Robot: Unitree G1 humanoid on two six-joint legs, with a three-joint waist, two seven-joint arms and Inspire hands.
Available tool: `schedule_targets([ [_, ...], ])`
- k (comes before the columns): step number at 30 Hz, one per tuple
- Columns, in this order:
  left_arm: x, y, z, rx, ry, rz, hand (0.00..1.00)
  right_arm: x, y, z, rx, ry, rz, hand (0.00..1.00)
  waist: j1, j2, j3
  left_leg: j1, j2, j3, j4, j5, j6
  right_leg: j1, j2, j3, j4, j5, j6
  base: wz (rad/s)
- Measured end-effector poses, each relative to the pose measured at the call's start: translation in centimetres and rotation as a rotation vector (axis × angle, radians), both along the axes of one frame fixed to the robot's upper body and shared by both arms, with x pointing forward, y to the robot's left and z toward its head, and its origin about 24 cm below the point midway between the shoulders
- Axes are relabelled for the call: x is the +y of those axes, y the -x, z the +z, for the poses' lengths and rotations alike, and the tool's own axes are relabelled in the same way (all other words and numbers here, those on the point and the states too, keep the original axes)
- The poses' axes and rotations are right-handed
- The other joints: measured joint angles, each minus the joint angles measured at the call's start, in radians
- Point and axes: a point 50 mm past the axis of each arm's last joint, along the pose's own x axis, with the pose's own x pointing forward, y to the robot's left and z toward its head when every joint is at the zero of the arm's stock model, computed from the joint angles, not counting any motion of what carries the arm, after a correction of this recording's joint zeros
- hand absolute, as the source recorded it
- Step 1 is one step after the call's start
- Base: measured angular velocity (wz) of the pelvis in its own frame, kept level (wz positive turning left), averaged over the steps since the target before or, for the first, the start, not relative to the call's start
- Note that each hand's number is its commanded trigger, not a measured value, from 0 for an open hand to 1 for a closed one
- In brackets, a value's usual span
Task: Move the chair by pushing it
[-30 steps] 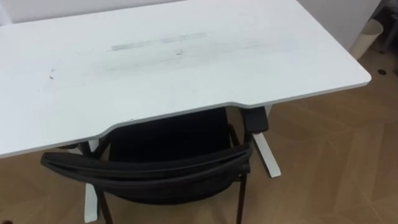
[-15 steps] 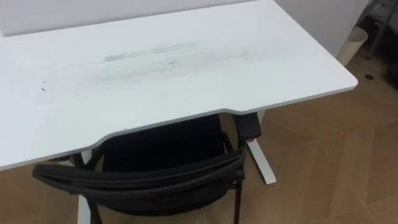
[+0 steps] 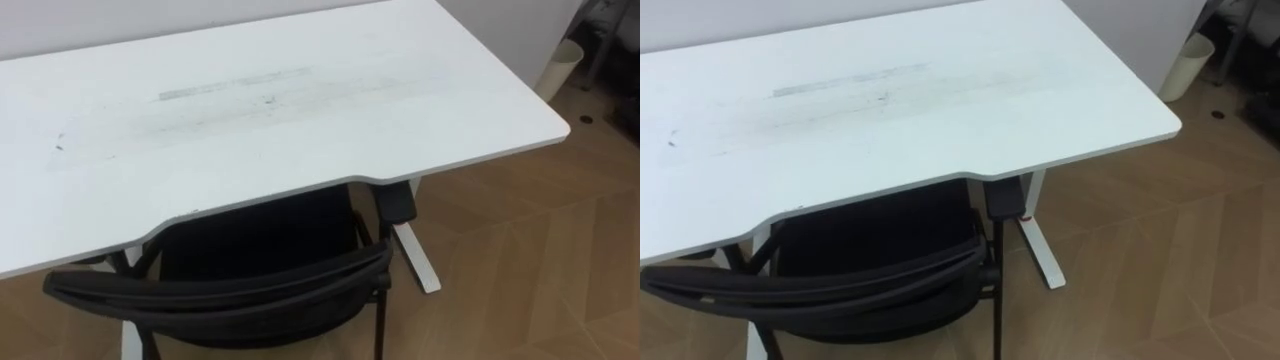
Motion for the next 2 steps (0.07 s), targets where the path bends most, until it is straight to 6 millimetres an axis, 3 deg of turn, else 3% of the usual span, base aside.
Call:
schedule_targets([
  [2,-0.11,-0.83,-0.03,-0.011,0.003,-0.027,0.0,0.55,-0.47,-0.14,-0.003,-0.02,0.039,0.0,0.0,0.001,0.0003,-0.001,0.0,-0.001,0.0,0.0,0.0,0.0,0.0,0.0,0.0,0.0,0.0,0.0],
])
